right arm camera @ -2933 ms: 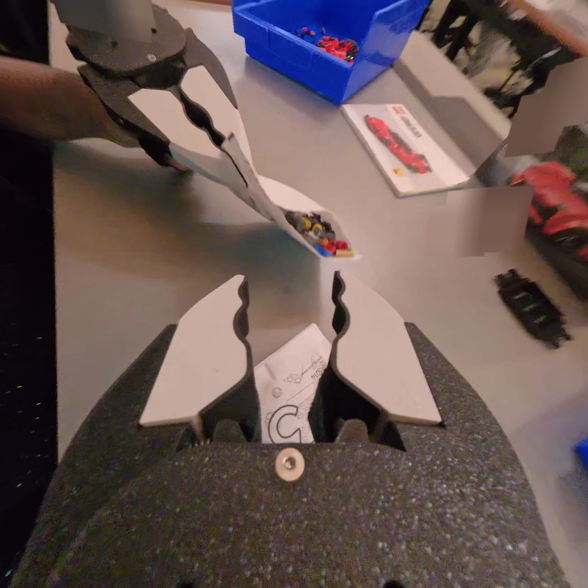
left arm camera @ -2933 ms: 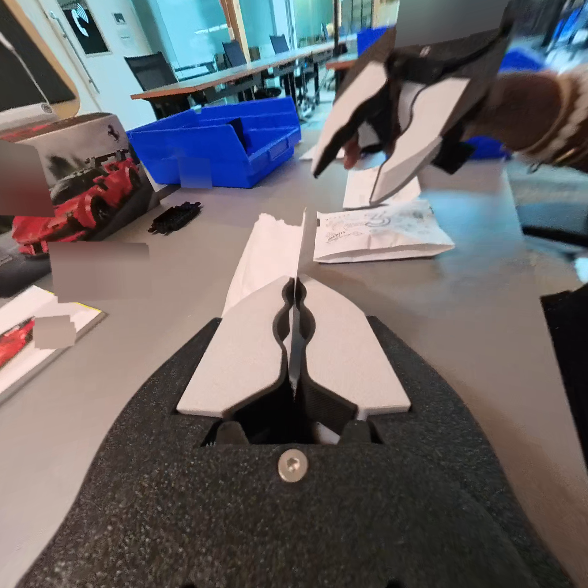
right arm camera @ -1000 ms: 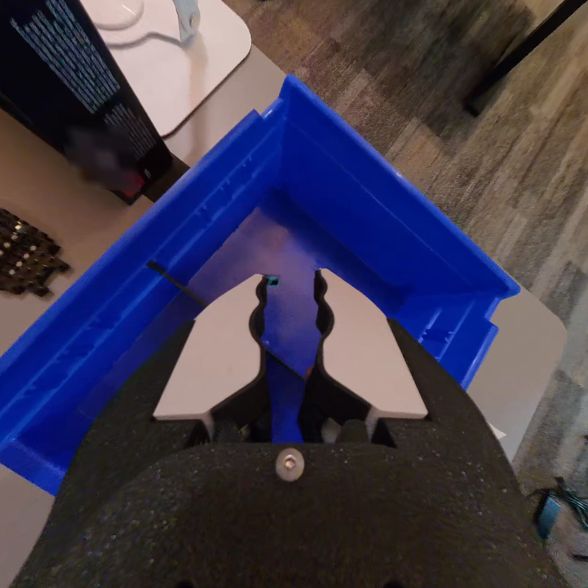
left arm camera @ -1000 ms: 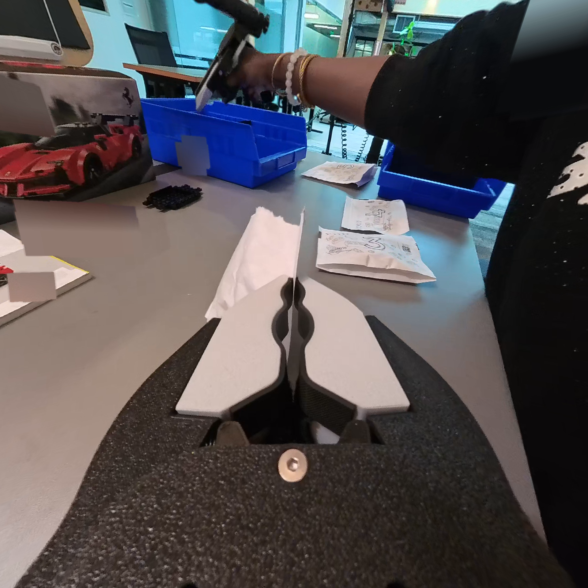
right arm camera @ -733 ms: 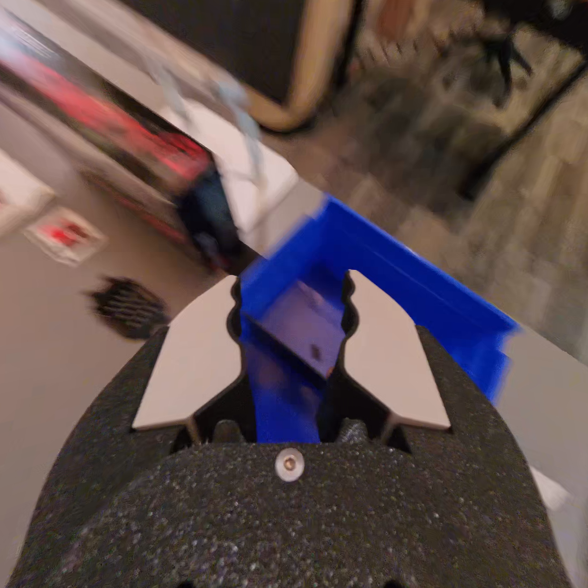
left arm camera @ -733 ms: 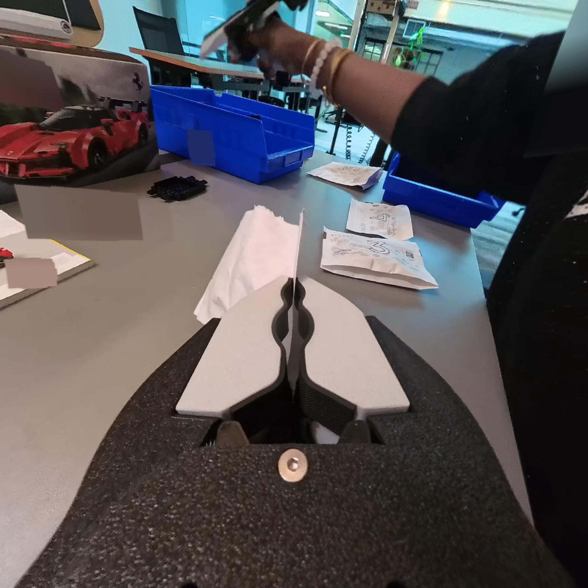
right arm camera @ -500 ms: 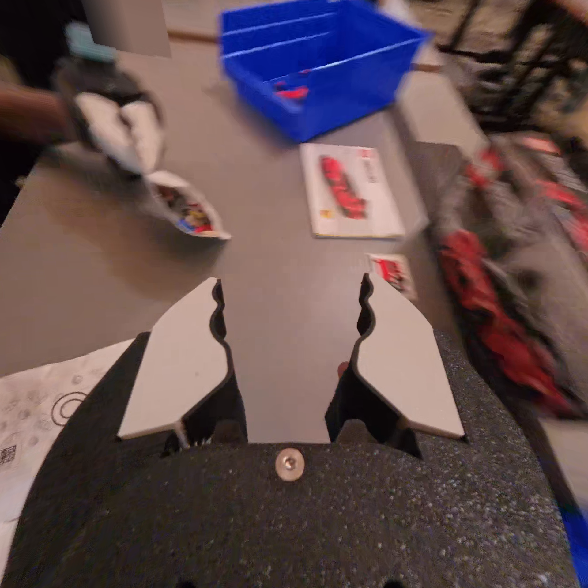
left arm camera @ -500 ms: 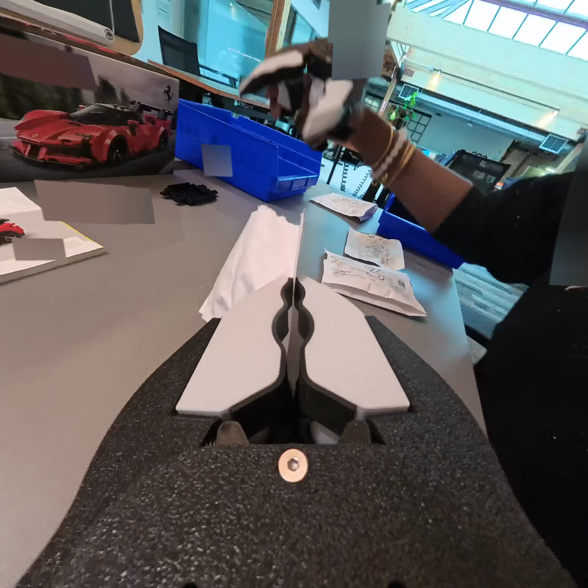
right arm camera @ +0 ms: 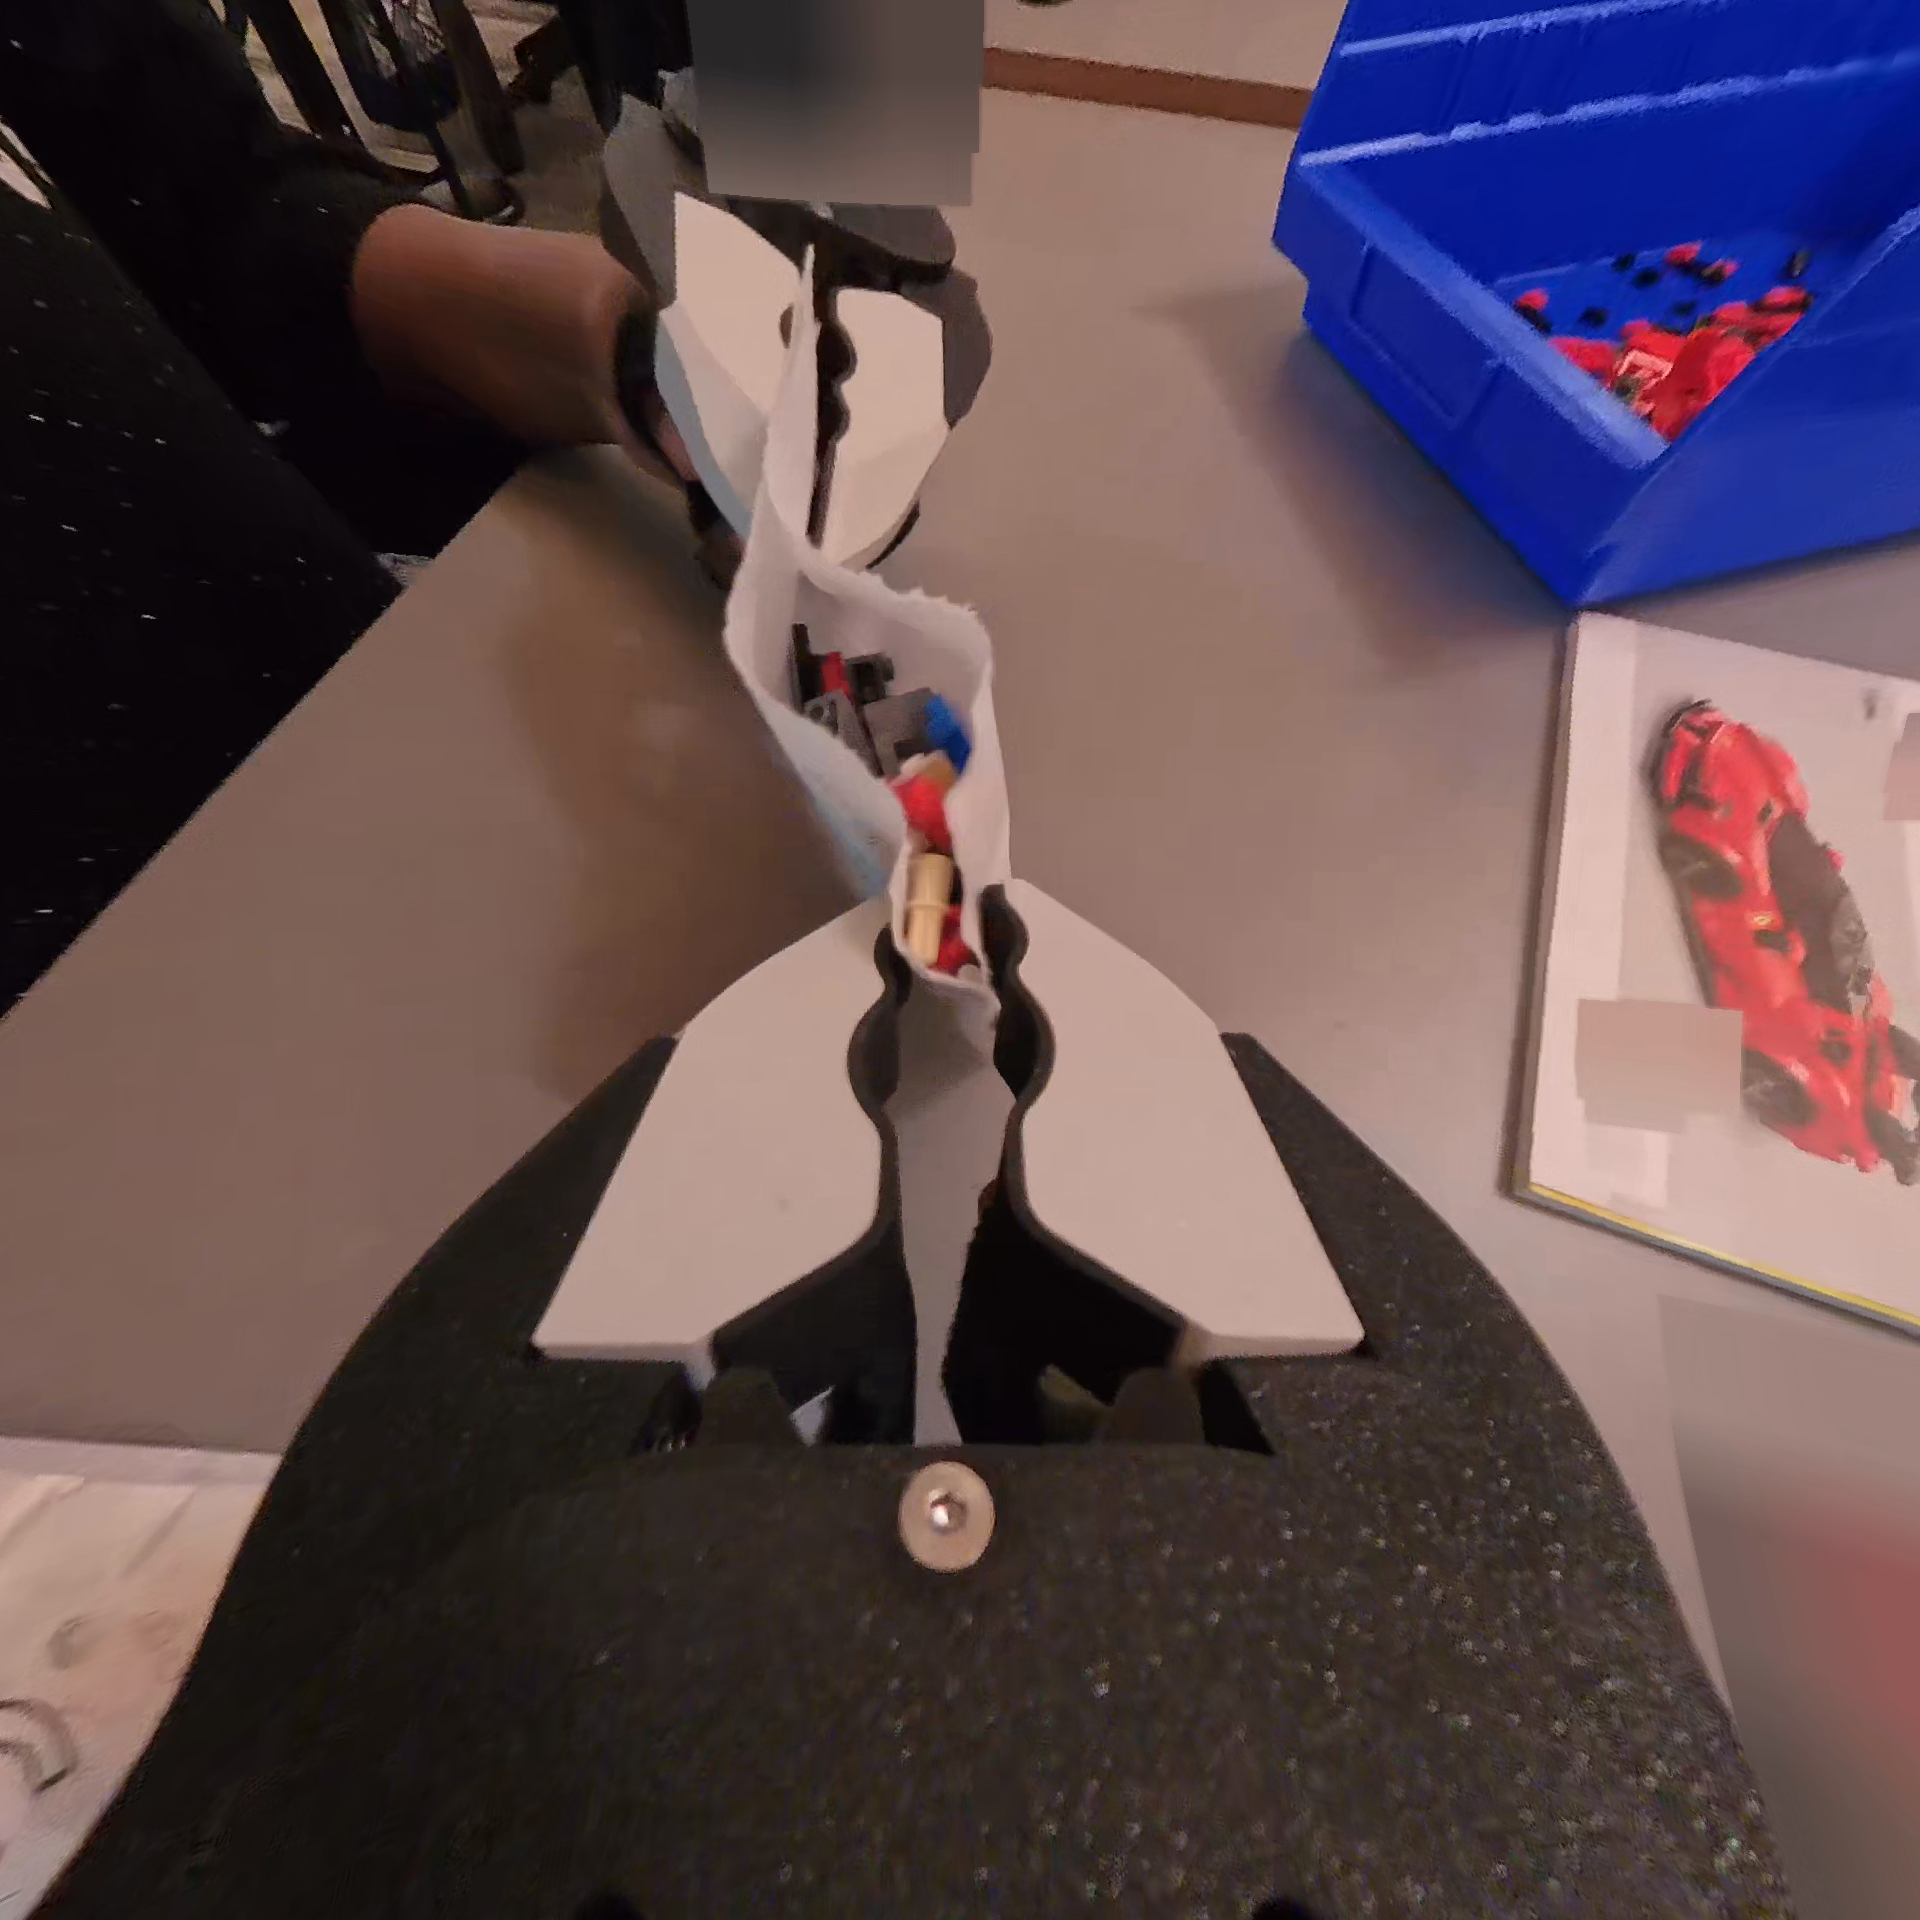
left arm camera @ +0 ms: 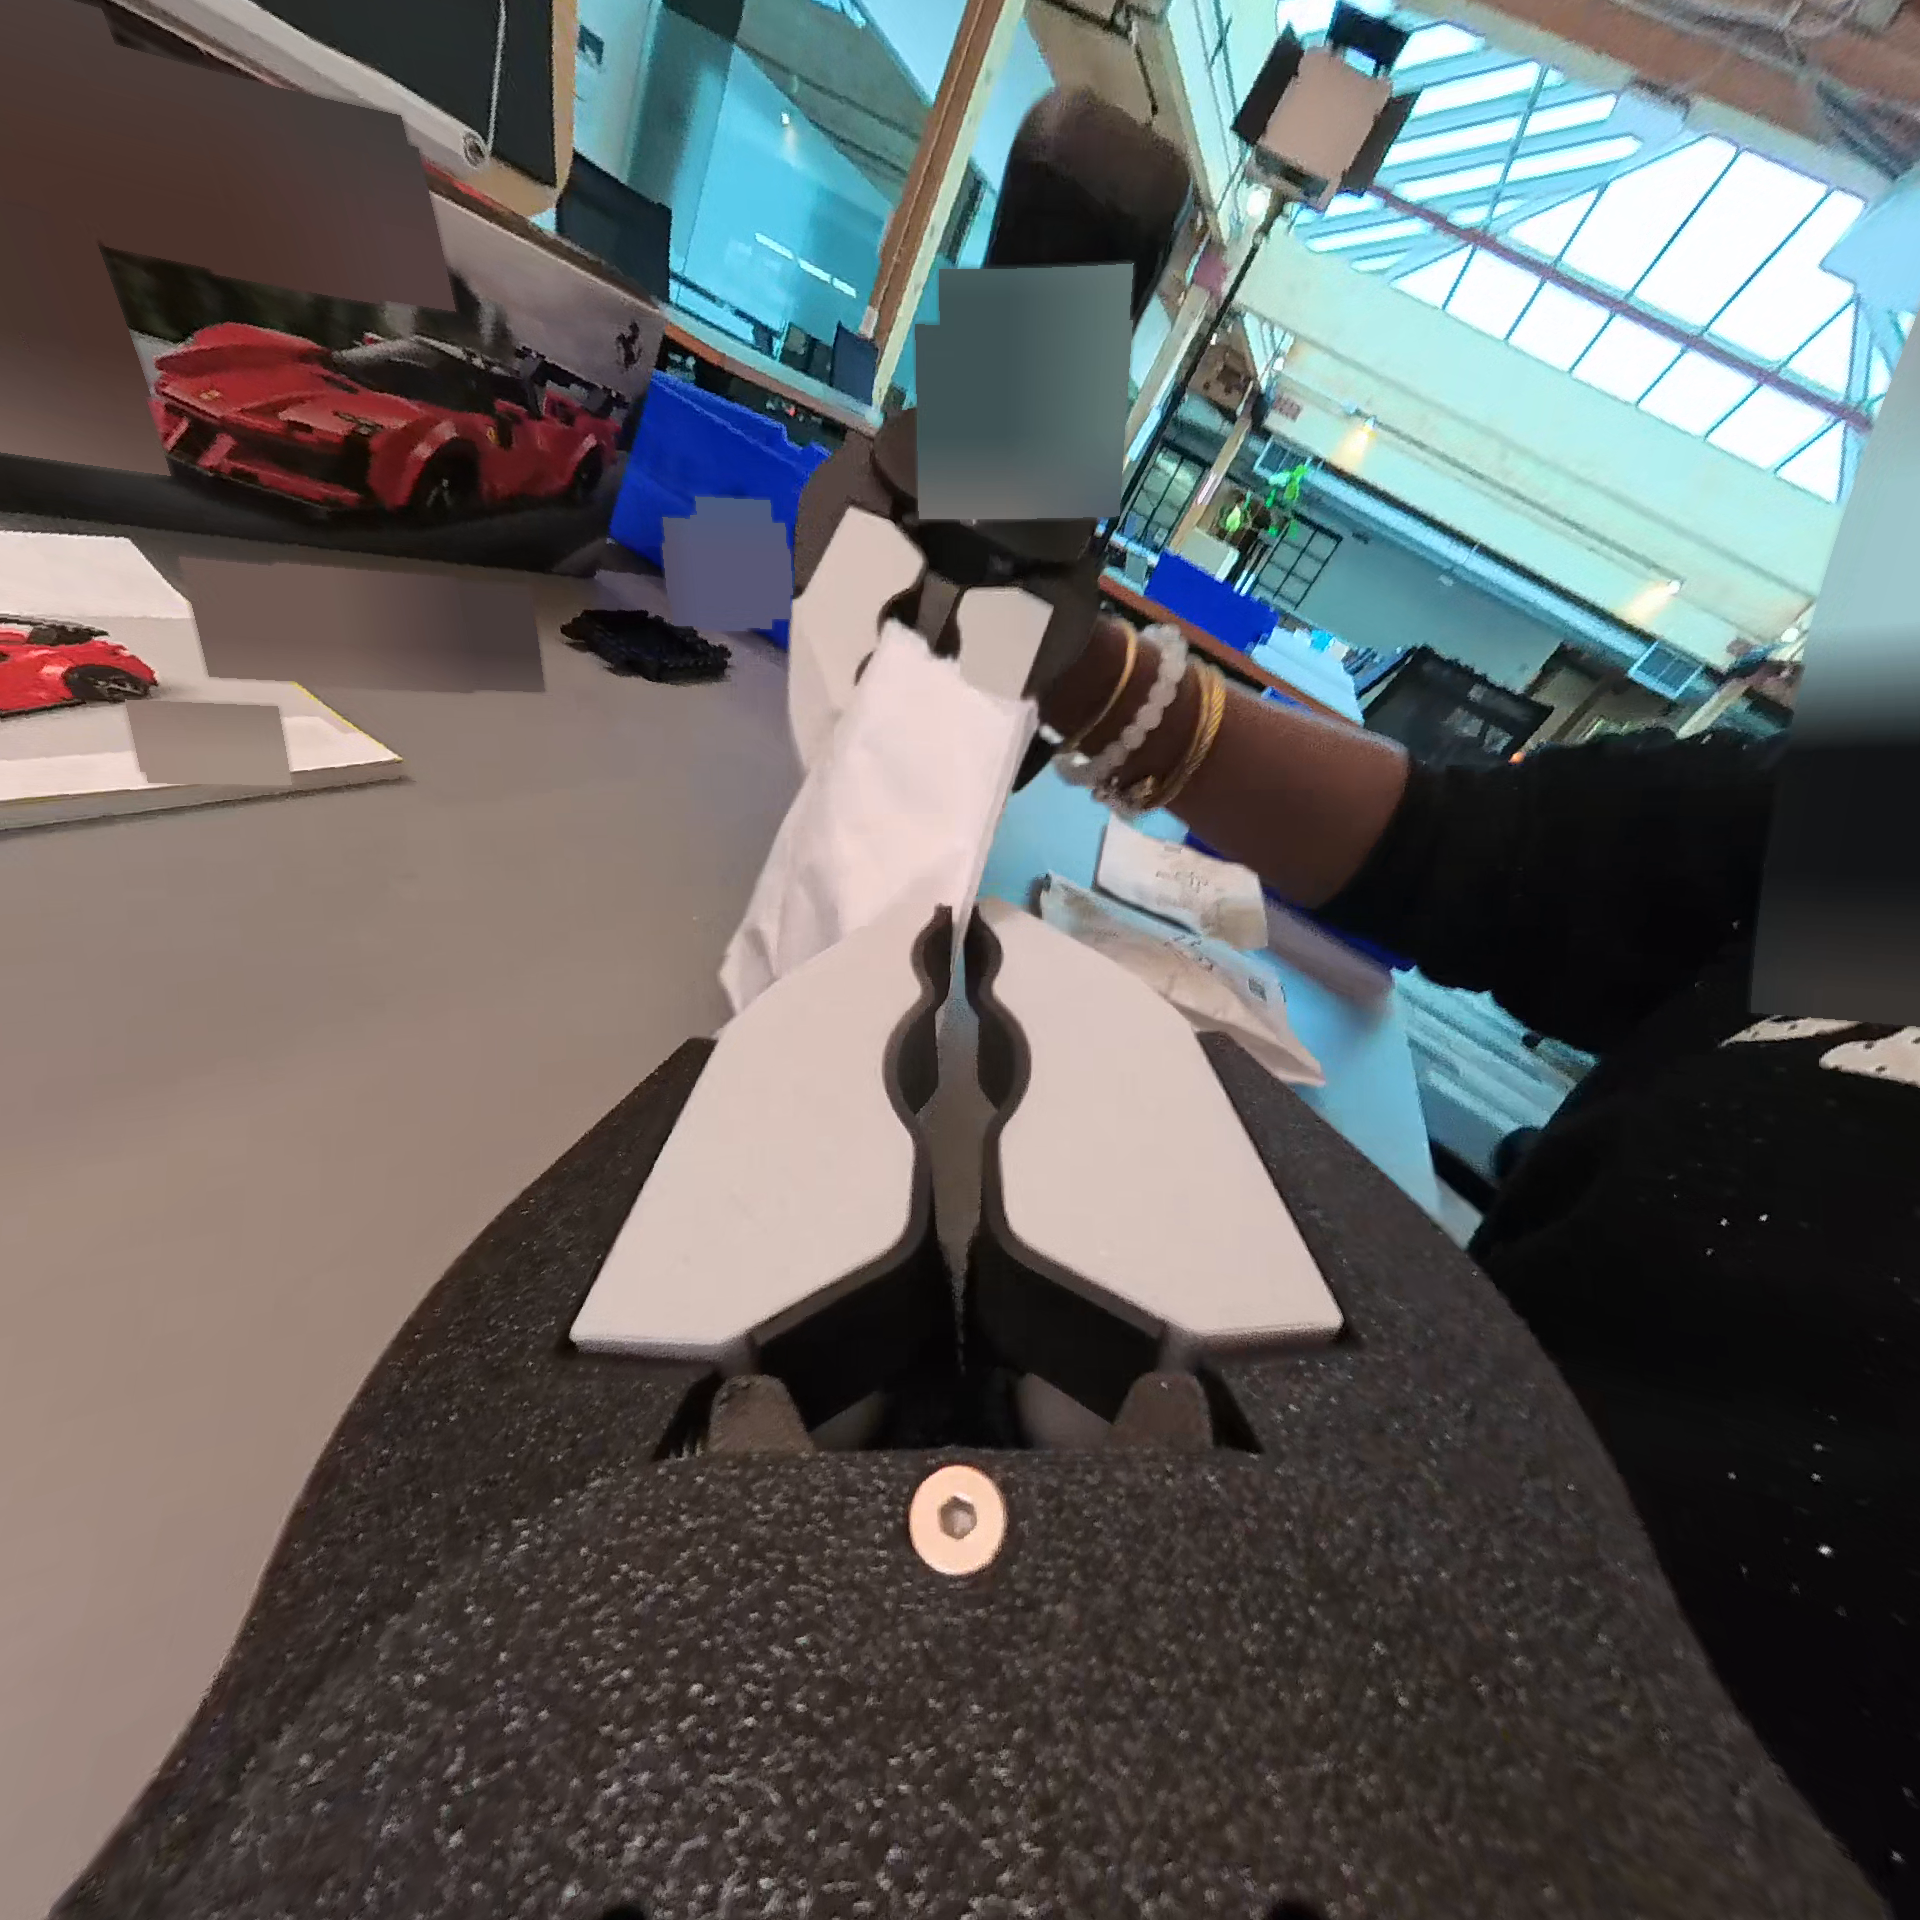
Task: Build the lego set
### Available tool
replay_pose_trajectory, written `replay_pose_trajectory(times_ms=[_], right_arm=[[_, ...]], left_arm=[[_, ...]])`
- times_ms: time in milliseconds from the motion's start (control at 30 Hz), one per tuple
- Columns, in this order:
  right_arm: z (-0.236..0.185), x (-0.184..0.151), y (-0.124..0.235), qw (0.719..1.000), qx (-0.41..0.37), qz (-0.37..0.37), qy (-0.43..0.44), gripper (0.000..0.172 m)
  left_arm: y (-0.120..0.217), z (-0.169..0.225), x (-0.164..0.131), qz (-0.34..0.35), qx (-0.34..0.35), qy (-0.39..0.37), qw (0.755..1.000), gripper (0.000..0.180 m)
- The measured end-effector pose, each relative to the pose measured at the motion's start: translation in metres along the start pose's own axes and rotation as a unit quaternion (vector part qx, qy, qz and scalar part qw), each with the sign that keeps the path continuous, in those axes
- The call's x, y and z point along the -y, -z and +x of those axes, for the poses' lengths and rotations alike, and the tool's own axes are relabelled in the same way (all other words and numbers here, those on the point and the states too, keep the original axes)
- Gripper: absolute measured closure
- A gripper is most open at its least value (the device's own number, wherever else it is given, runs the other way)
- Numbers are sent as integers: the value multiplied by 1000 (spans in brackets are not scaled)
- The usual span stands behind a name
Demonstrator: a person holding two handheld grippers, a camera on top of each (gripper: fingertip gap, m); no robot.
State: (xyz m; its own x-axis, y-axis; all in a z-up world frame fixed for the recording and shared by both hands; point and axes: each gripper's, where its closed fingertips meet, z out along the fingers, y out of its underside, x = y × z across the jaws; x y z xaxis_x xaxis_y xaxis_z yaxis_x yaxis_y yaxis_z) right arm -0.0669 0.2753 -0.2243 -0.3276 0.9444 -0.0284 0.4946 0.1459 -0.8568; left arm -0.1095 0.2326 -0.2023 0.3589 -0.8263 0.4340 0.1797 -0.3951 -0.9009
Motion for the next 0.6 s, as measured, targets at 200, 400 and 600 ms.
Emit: replay_pose_trajectory(times_ms=[200, 400, 600], right_arm=[[-8, -7, 6, 998, -26, -50, -1, 159], [-20, -16, 6, 996, -32, -86, 7, 160], [-21, -15, 6, 994, -54, -97, 7, 160]], left_arm=[[1, -6, -21, -117, 38, -130, 984, 172], [2, -13, -38, -203, 67, -234, 948, 146], [-5, -4, -43, -215, 43, -278, 935, 180]])
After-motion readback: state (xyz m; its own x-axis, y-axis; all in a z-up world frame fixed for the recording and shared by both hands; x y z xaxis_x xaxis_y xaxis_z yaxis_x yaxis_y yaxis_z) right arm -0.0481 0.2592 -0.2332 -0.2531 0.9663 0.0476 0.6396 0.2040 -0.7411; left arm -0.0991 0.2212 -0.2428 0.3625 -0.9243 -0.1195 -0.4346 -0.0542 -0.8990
